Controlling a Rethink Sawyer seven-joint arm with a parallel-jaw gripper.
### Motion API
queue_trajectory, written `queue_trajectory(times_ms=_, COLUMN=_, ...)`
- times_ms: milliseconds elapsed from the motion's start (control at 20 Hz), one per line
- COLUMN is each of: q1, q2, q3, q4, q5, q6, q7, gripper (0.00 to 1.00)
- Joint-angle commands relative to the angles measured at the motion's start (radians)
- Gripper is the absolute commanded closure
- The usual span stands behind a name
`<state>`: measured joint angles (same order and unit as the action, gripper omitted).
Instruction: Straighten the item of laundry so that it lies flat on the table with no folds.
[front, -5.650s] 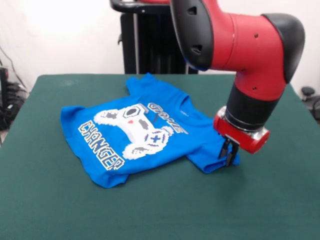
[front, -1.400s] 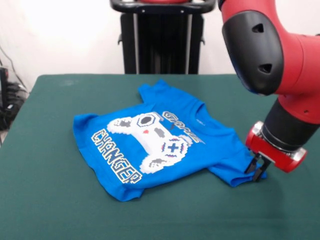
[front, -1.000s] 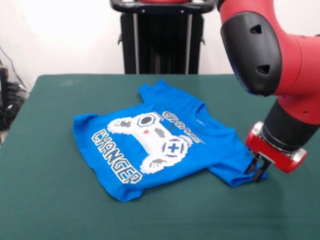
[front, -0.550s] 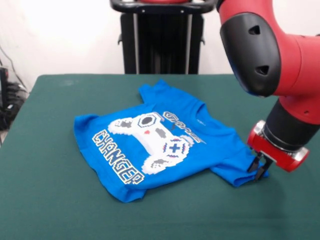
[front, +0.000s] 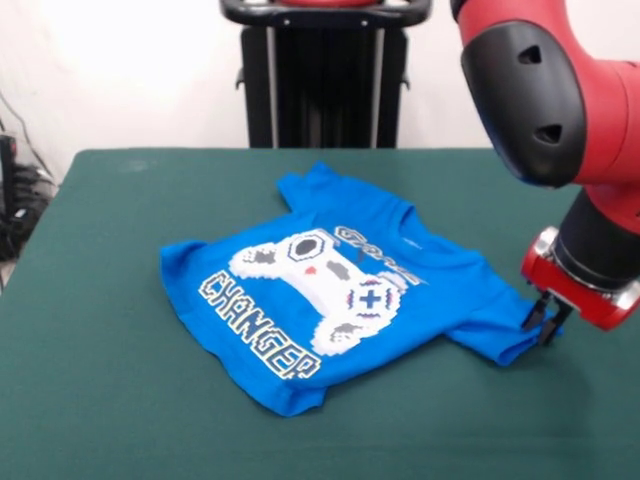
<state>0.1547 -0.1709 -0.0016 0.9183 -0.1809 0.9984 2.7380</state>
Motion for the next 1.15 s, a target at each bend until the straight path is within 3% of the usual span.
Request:
queue_trajectory(times_ms=50, q1=0.045, q2=-0.066, q3=0.124, q4=-0.004, q5=0.071, q6=0.069, q7=-0.027, gripper=1.0)
queue_trajectory(times_ms=650, q1=0.067, q2=-0.045, q3=0.106, q4=-0.053, q5=0.106, q6=0.081, q7=0.046, gripper=1.0)
queue_trajectory(times_ms=700, q1=0.07, q2=-0.045, q3=0.1, q4=-0.051, q5=0.106, q6=0.069, q7=0.042, gripper=0.0)
queue_trajectory(times_ms=1150, q1=0.073, q2=-0.056, q3=0.079, q4=-0.022, q5=0.124, q6=0.015, q7=0.061, gripper=0.0)
